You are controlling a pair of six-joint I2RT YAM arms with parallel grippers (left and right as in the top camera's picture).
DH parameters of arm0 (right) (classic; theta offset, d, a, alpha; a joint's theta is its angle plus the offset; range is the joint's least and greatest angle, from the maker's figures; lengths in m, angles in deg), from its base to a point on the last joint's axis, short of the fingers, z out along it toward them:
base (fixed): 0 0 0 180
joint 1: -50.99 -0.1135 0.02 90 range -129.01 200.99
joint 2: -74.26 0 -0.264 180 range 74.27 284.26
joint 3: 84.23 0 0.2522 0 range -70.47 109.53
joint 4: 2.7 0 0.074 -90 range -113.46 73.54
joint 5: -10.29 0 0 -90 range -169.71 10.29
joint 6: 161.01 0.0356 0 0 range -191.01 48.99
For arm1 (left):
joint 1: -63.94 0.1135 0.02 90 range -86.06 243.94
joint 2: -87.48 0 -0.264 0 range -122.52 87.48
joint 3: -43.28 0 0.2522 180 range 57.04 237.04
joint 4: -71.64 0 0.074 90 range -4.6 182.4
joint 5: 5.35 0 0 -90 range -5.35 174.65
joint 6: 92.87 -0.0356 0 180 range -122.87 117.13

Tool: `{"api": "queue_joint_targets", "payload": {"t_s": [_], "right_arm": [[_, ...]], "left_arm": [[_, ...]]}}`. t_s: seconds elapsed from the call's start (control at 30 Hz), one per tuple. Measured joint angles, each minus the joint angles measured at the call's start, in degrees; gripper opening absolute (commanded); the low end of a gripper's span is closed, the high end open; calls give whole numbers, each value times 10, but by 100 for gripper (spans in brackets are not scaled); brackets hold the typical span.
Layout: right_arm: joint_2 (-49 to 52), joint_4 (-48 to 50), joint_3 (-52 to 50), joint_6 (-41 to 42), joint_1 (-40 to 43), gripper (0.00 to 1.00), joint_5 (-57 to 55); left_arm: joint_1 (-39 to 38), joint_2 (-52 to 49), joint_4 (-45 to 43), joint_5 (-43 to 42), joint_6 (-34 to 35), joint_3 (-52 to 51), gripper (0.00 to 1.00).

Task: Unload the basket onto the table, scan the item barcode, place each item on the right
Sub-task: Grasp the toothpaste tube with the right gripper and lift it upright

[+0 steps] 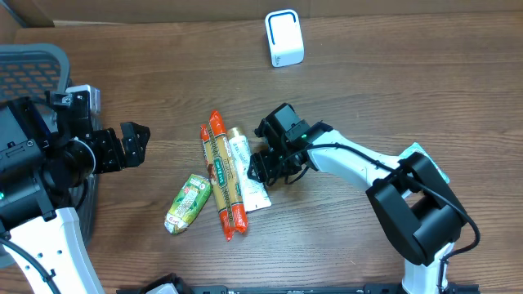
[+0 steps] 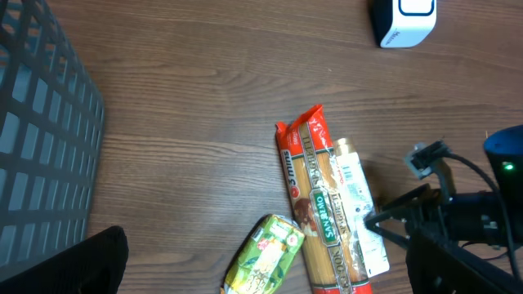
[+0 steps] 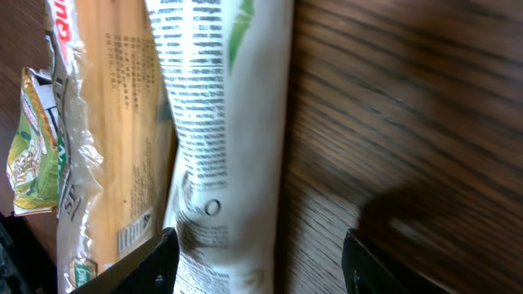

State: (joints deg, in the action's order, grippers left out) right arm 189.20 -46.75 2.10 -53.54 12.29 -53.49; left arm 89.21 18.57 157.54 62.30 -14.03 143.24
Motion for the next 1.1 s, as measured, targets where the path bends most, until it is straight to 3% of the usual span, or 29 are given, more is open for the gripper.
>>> {"api": "queue_joint_targets", "payload": {"t_s": [0.1, 0.27, 0.77, 1.1], "right_arm": [[11, 10, 0, 10, -8, 45, 8], [24, 20, 1, 28, -14, 4, 26], [5, -20, 6, 33, 1, 4, 43], [-117, -89, -9, 8, 70, 4, 25]], "left_arm": [[0, 0, 0, 0, 0, 0, 100], [0, 0, 0, 0, 0, 0, 99], [0, 0, 0, 0, 0, 0, 100], [0, 0, 0, 0, 0, 0, 100]]}}
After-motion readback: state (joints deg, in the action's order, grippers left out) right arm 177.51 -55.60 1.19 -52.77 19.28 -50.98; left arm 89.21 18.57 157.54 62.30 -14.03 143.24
